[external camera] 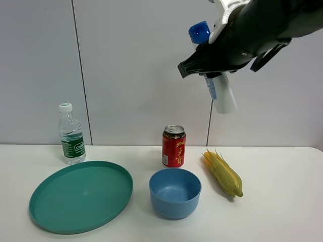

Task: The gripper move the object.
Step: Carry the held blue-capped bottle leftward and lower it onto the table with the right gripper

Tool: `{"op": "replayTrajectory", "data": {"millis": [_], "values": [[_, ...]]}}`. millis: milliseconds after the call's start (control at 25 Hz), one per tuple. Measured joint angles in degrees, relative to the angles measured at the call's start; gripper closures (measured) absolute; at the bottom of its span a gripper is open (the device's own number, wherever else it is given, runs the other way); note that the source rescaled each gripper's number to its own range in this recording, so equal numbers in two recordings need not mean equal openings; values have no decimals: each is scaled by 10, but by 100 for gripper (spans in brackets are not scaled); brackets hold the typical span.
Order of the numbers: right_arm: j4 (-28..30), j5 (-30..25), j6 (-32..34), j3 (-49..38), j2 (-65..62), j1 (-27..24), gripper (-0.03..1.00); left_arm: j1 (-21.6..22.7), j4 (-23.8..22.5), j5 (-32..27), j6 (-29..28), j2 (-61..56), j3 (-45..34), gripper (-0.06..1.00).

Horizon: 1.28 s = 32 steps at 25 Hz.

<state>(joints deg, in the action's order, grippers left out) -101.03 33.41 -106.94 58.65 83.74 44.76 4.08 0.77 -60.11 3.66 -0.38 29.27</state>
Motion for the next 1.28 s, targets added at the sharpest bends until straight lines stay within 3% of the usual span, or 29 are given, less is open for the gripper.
{"op": "replayTrajectory", "data": {"millis": [160,240,400,600,720,920,1040,1120,1280], "values": [[2,-20,34,-44,-28,0,96,0,0,0,0,0,0,-6],[32,-43,70,-70,-38,0,96,0,0,0,0,0,0,-6],[186,-108,209,-127,-47,0,96,0,0,0,0,0,0,-6],[354,-94,395,-169,-49,0,96,0,0,0,0,0,0,-6],[401,-88,430,-171,-52,0,96,0,0,0,0,0,0,-6],[437,-106,437,-173,-52,0,96,0,0,0,0,0,0,-6],[489,-82,481,-194,-52,0,96,0,0,0,0,0,0,-6],[556,-49,560,-212,-55,0,96,0,0,0,0,0,0,-6],[735,-33,807,-227,-58,-22,96,0,0,0,0,0,0,-6]]}}
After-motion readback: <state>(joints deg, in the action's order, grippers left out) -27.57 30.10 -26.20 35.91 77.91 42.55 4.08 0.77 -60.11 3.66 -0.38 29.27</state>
